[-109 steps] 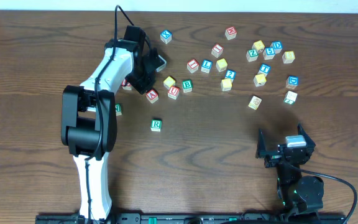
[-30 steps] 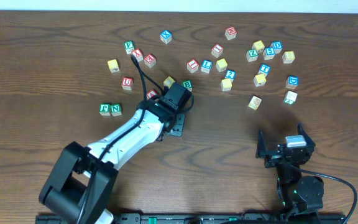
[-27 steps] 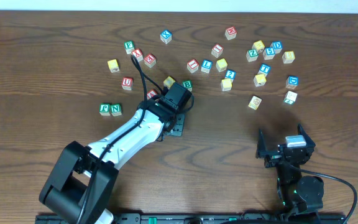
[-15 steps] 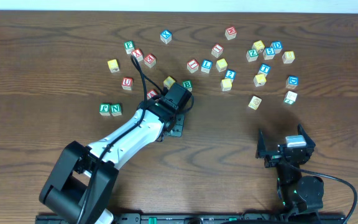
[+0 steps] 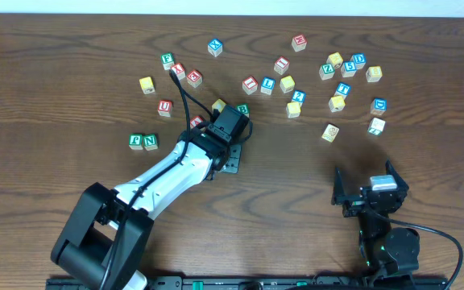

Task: Spell out ROBOT
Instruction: 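Carry the O block down and place it right of the R block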

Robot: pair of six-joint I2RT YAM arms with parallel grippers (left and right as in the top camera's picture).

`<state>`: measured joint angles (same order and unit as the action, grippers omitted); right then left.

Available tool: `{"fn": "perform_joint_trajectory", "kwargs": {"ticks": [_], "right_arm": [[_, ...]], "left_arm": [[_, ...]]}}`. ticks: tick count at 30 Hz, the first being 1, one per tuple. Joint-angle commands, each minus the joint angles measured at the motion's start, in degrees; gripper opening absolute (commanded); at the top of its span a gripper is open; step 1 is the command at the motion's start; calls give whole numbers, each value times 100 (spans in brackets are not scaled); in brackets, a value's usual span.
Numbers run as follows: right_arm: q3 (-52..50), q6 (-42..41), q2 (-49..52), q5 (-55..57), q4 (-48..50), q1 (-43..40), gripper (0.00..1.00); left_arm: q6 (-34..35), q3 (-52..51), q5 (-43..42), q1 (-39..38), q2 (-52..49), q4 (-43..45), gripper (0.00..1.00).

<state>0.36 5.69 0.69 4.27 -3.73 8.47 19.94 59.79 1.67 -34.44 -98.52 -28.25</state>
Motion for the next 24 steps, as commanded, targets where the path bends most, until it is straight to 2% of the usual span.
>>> {"fn": "perform_joint_trajectory", "kwargs": {"ticks": [1, 12, 17, 24], "right_arm": [[-4, 59, -35, -17, -24, -26, 99], [-4, 59, -35, -17, -24, -26, 99], [-4, 59, -35, -17, -24, -26, 99], [-4, 59, -35, -17, -24, -26, 99]], "left_arm": [[96, -57, 55, -4, -212, 55, 7], [105, -61, 55, -4, -424, 92, 7], [590, -184, 345, -4, -424, 98, 8], [590, -192, 356, -4, -424, 101, 8]]}}
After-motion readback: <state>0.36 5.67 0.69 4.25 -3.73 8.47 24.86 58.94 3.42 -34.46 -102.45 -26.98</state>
